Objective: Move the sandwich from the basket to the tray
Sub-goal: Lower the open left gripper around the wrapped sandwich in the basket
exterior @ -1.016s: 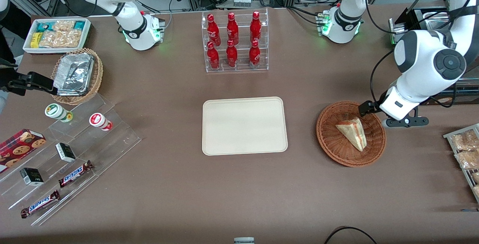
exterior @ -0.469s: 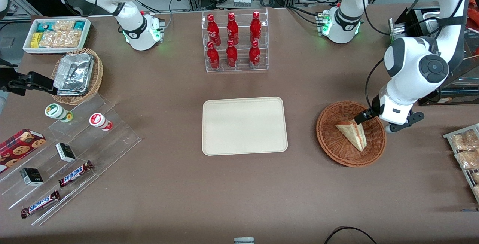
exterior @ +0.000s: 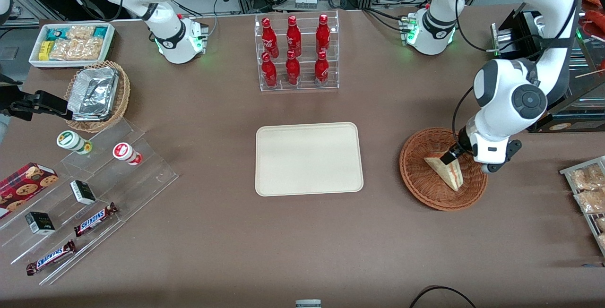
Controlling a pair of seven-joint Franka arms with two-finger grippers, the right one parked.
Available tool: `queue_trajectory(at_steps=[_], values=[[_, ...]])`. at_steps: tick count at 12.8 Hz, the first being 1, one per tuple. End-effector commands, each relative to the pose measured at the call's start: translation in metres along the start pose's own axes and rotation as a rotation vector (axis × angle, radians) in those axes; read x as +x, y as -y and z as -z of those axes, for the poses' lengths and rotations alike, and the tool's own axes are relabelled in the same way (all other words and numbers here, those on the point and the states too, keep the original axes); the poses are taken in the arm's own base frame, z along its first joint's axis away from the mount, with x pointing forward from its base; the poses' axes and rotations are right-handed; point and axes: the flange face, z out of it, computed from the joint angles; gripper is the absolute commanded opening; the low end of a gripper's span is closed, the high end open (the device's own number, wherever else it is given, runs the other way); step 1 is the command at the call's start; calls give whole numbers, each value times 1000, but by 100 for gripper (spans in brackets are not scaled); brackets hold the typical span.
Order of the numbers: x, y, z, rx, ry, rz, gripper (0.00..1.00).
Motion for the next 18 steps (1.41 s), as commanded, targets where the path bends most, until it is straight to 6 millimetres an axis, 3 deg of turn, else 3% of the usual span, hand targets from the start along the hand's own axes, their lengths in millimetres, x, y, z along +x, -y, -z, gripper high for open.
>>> queue_trajectory(at_steps=[1,13,14,16,17,18], values=[[5,-7,-8,-9,2,32,100],[19,-13,-59,-8,16,24,100],[19,-13,-59,-7,17,24,94],[18,-12,-60,-1,22,16,21],[16,-10,-62,5,27,13,0],[15,-9,-61,11,33,-4,0]])
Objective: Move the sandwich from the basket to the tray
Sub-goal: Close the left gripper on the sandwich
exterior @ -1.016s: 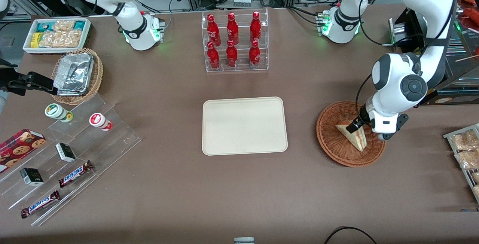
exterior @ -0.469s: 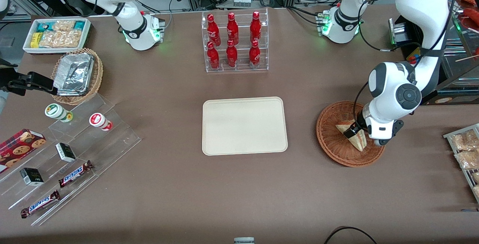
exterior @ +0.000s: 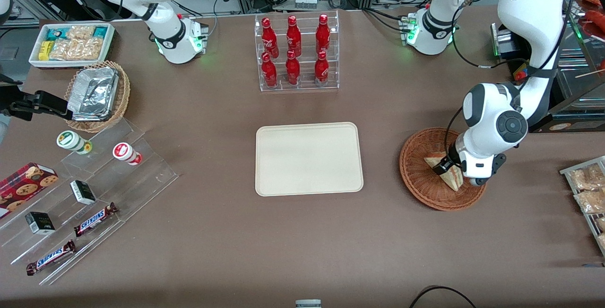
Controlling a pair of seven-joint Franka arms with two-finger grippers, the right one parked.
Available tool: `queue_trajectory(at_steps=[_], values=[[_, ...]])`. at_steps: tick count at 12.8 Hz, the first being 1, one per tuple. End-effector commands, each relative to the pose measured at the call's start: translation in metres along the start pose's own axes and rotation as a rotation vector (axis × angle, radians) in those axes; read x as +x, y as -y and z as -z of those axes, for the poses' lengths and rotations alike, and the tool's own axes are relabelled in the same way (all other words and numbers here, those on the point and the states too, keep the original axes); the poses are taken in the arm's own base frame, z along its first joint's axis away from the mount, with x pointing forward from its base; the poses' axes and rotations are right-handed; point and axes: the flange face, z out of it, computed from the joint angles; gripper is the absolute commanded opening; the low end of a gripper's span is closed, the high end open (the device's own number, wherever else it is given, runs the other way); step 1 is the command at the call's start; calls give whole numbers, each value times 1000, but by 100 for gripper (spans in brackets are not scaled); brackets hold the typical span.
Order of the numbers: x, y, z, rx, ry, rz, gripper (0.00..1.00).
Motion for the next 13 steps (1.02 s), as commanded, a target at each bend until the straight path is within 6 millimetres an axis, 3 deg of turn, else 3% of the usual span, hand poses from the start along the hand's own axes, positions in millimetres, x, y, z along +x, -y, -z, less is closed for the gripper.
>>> queue_trajectory(at_steps=[1,3,7,9,13], values=[[0,1,5,19,14,-54,0],[4,1,18,41,36,-85,0],[7,-23,69,96,91,-140,0],[-5,-42,81,84,72,-174,0],[-53,-93,97,64,39,-287,0]])
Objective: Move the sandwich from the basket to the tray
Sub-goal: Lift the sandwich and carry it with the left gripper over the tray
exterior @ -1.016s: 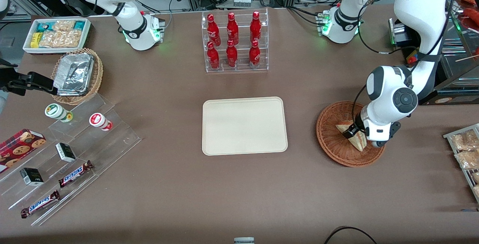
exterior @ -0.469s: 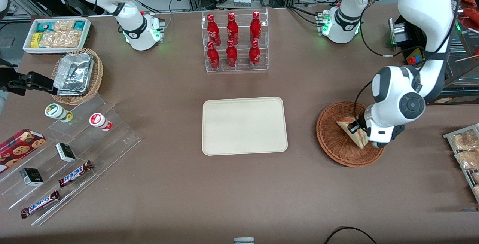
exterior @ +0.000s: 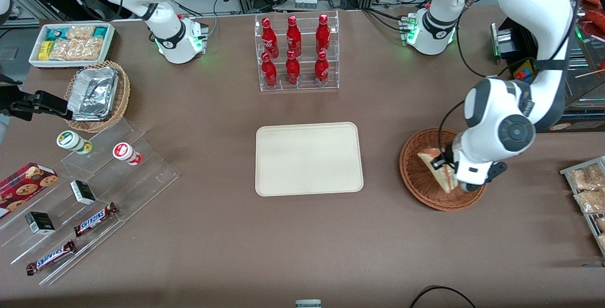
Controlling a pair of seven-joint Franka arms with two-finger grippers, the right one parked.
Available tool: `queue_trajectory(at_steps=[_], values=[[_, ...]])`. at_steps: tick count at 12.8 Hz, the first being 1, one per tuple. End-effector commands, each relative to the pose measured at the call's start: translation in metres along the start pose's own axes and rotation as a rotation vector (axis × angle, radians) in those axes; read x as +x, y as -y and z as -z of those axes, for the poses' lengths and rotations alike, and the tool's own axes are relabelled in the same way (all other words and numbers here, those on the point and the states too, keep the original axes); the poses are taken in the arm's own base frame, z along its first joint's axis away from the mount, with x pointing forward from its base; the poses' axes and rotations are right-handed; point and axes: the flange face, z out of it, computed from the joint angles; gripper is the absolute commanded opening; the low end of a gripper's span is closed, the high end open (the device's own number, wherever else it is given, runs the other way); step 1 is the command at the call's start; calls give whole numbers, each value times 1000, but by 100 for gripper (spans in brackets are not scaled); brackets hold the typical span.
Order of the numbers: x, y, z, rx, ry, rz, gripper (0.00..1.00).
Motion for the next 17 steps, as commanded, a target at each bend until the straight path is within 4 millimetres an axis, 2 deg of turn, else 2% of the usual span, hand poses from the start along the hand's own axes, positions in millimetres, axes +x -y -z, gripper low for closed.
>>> queue_trajectory(at_steps=[1,3,5,6,8,10,15,17], values=[[-28,-37,14,9,-13,-81,0],[-58,-74,14,2,-19,-139,0],[-71,-113,4,1,-14,-206,0],[-84,-131,1,2,-14,-238,0],[-107,-158,-7,-13,-8,-257,0],[-119,-190,-10,-39,-5,-273,0],[-173,-274,-52,-69,-20,-265,0],[-197,-298,-75,-100,-42,-256,0]])
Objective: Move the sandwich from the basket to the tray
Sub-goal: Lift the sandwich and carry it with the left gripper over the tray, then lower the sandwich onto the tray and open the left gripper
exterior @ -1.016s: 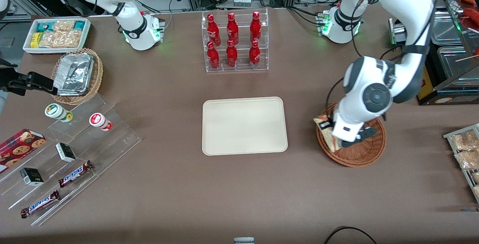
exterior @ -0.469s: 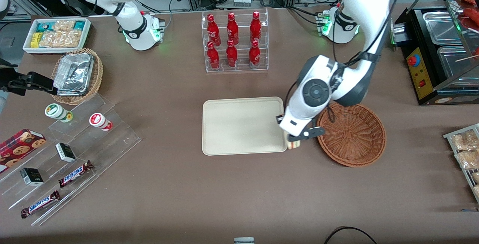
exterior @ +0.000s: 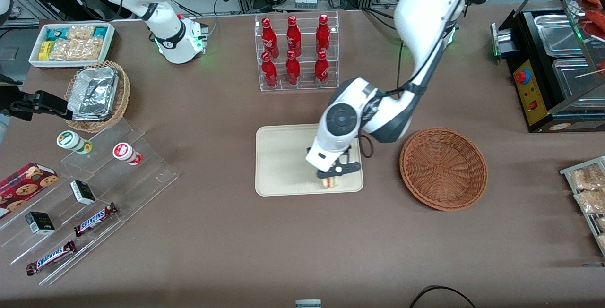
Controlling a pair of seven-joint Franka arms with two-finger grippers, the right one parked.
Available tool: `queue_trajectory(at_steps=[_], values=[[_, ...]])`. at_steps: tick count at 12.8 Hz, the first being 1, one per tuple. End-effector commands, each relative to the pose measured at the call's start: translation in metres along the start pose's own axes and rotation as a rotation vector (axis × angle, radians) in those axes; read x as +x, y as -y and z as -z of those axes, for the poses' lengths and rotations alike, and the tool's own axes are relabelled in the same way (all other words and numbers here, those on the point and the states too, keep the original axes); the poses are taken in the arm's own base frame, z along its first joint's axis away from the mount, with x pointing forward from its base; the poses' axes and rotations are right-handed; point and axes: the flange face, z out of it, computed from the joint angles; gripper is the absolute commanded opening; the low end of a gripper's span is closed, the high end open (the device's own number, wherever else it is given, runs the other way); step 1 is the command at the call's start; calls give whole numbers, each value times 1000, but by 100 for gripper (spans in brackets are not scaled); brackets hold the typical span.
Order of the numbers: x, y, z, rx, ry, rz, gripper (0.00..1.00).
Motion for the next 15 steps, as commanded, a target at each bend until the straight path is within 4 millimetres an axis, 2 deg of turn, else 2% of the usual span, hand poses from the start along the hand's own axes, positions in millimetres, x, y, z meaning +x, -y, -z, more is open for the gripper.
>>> queue_trajectory(at_steps=[1,3,5,9,11,15], values=[[-12,-36,-26,-32,-37,19,0],[-21,-47,-30,-45,-44,6,0],[-26,-49,-33,-38,-39,0,0],[-30,-43,-37,37,16,-23,0],[-35,-39,-37,88,61,-103,0],[-36,-38,-39,98,77,-98,0]])
